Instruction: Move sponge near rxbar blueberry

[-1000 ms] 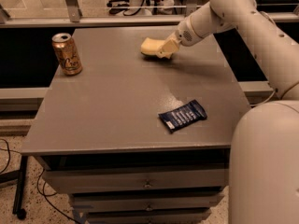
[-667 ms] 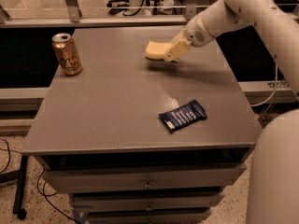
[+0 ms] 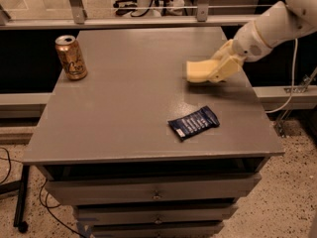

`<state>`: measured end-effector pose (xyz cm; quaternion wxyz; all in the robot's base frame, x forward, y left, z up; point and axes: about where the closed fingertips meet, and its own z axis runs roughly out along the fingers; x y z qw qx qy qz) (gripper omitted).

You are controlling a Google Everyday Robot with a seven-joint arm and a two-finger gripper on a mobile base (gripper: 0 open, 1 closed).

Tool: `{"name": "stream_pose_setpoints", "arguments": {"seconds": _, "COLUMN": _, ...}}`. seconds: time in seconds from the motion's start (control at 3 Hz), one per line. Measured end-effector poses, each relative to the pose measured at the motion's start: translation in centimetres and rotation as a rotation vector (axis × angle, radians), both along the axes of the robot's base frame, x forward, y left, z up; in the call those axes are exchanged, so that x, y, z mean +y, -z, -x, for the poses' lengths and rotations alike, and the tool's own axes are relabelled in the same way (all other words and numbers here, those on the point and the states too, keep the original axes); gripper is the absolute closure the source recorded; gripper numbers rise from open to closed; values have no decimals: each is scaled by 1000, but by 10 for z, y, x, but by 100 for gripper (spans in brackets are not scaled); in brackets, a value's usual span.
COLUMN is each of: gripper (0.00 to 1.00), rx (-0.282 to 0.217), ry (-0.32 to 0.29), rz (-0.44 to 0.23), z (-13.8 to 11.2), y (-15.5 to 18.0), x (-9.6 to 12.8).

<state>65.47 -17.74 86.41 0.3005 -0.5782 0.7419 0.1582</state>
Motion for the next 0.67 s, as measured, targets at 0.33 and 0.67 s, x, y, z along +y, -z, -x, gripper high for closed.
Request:
{"name": "stream_pose_setpoints", "arguments": {"seconds": 0.33, "gripper": 100, "rx": -12, "ry": 5, "rz": 53, "z": 20, "y": 1, "x": -48}}
{"name": "stream_pose_setpoints", "arguments": {"seconds": 0.67, "gripper": 82, "rx": 6, "ry": -3, "rz": 88, "z": 39, "y": 0, "x": -79}}
